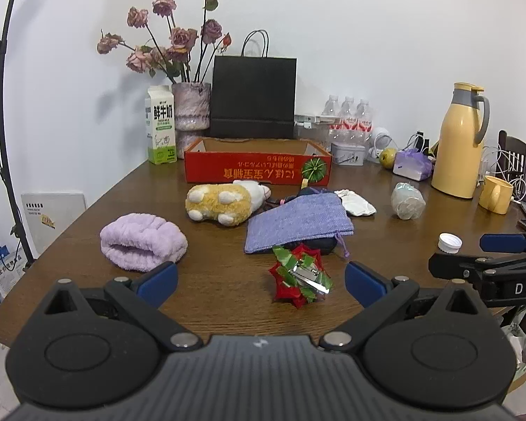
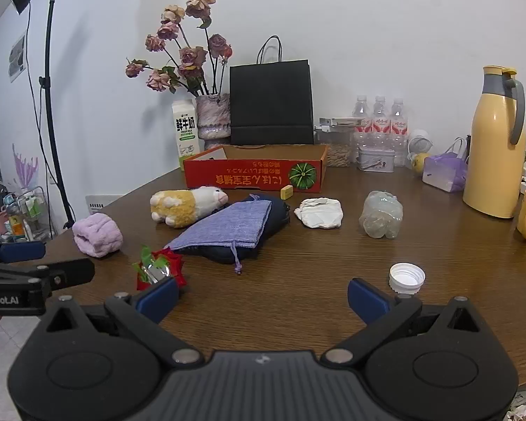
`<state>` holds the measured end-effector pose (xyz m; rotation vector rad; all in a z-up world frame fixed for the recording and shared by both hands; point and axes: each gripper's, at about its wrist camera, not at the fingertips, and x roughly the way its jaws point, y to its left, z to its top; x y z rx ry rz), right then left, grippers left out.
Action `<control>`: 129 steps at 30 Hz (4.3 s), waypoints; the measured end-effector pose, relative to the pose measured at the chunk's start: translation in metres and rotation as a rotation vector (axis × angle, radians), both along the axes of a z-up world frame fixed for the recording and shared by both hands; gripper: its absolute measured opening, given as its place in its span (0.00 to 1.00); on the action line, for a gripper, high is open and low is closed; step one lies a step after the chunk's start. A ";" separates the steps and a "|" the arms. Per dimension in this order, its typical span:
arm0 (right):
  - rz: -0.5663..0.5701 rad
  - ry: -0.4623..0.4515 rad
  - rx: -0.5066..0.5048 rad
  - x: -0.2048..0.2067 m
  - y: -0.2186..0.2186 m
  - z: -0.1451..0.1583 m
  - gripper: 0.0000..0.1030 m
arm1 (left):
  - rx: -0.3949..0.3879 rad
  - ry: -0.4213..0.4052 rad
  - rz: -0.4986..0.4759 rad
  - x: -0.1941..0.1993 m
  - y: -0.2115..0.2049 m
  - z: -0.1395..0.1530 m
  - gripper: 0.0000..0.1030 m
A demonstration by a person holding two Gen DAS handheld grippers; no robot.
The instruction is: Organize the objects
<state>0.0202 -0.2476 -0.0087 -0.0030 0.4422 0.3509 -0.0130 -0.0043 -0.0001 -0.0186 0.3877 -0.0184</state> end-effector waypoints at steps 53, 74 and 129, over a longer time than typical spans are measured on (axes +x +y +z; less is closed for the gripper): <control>-0.007 -0.002 0.000 -0.003 0.000 -0.002 1.00 | 0.004 -0.034 -0.013 -0.006 -0.001 -0.007 1.00; -0.009 -0.004 0.001 -0.004 0.000 -0.002 1.00 | 0.003 -0.035 -0.015 -0.008 -0.002 -0.007 1.00; 0.061 0.103 -0.106 0.129 -0.099 -0.048 0.78 | 0.048 0.242 0.135 0.107 -0.055 -0.054 1.00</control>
